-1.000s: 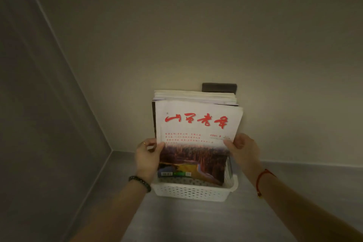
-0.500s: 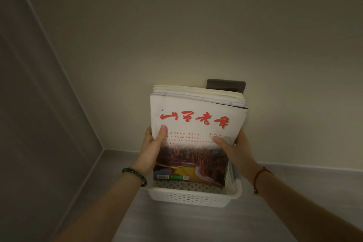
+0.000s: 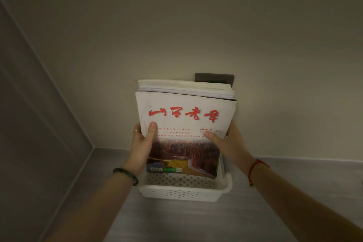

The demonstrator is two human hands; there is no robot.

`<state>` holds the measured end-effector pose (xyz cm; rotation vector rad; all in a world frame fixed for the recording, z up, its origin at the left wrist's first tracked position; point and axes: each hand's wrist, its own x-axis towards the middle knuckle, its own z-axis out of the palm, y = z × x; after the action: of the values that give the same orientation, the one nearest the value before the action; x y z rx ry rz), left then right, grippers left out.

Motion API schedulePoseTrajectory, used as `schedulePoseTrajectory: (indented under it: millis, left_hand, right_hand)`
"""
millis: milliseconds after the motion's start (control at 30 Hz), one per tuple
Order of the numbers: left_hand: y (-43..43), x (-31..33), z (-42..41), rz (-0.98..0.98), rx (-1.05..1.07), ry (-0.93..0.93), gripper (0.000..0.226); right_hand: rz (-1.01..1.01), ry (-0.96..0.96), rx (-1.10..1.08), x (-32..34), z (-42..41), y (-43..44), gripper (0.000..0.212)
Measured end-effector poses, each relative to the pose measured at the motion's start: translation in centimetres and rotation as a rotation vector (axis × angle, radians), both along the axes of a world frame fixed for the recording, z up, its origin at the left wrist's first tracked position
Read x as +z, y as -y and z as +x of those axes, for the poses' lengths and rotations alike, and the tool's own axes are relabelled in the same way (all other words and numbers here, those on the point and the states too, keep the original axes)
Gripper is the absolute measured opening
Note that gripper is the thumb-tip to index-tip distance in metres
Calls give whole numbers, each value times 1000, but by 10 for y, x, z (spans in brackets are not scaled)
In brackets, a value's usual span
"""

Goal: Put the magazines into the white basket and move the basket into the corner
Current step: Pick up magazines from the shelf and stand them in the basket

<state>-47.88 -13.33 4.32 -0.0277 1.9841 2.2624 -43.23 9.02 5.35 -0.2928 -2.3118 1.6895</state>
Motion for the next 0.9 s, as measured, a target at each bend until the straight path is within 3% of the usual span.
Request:
schedulePoseTrajectory:
  millis: [200, 267, 500, 733, 900]
  left_hand:
    - [-20, 14, 47, -63, 406, -89, 53]
    - [-32, 19, 70, -65, 411, -141, 46]
    - [-134, 23, 144, -168, 77, -317, 20]
    - [-279, 7, 216, -294, -455, -51, 33]
    - [-393, -18, 255, -269, -591, 192, 41]
  right_hand:
    - [11, 100, -66, -5, 35, -30, 60]
    - [9, 116, -88, -9, 62, -53, 56]
    - [28, 229, -250, -16, 184, -166, 53]
    - [-13, 315, -396, -22, 298, -300, 53]
    - [-171, 336, -390, -37, 365, -391, 47]
